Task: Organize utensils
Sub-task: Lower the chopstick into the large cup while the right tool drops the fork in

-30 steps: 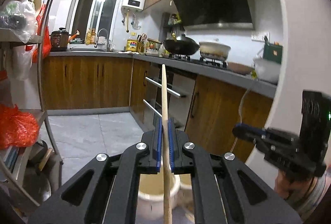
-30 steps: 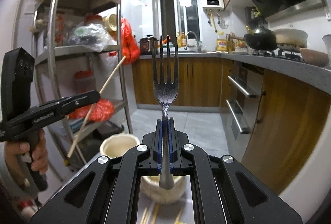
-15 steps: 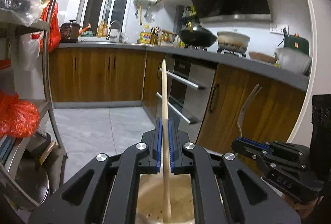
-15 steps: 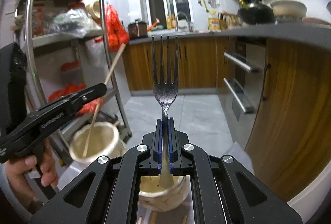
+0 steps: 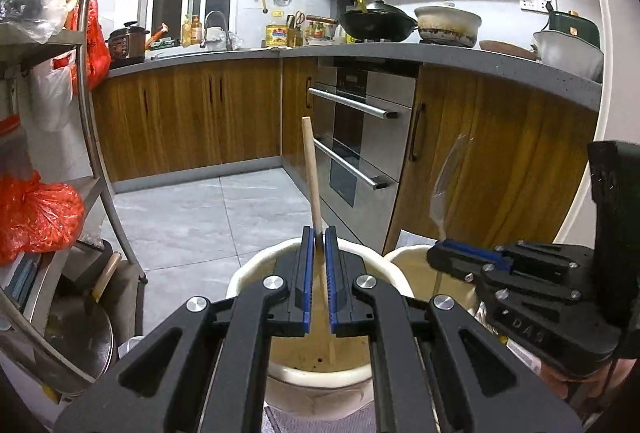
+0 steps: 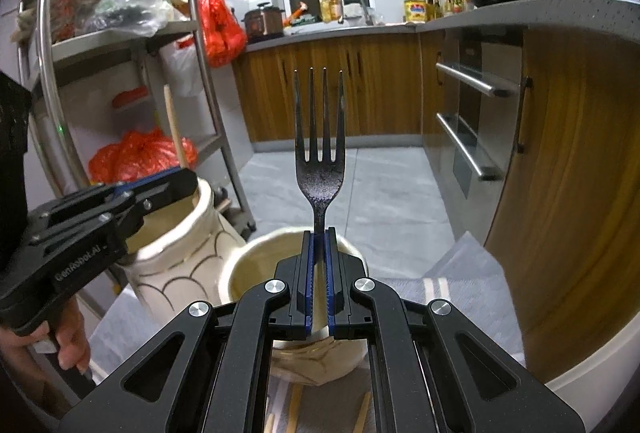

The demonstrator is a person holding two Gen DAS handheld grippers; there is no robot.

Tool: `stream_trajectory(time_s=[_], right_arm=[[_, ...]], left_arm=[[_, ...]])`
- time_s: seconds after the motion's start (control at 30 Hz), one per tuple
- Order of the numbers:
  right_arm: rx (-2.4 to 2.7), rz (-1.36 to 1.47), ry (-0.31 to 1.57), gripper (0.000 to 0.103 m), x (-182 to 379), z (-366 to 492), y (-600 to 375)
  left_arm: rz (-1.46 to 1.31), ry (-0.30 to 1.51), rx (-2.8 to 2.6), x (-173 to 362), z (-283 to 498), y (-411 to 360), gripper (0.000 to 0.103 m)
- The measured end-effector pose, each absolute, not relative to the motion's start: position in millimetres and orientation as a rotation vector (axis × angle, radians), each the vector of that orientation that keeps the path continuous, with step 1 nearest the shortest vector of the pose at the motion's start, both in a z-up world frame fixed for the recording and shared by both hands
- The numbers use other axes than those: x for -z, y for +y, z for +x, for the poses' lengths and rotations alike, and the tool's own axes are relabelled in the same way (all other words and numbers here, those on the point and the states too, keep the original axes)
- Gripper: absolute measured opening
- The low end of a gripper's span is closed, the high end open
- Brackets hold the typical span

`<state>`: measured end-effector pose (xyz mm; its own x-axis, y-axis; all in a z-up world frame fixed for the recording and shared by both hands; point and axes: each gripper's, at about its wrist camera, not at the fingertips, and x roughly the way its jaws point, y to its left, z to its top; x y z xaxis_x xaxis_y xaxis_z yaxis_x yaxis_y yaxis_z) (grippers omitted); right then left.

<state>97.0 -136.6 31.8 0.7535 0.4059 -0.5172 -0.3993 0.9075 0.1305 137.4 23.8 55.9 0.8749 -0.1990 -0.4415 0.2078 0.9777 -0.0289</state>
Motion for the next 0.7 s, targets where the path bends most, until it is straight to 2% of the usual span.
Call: stream_trajectory(time_s=[0.2,0.37,0.53,0.7], right_arm=[[-0.431,0.012,0.585,0.006,-27,100,-135],[-0.42,0.011,0.585,0.006,-27,102,-134],[-0.422,0.026,0.587,0.007,-28,104,-135],[-0.424,0.03,0.578,0.015,-28,100,-137]], left_arm=[[0.035,0.473,0.208,-58,139,23,0.009],[0.028,0.458,0.19,-62,135,26,0.039],[0.009,0.463,0.174,-66,133,34,0.045],[0.0,0.455,0.157,-69,130,42,0.049]])
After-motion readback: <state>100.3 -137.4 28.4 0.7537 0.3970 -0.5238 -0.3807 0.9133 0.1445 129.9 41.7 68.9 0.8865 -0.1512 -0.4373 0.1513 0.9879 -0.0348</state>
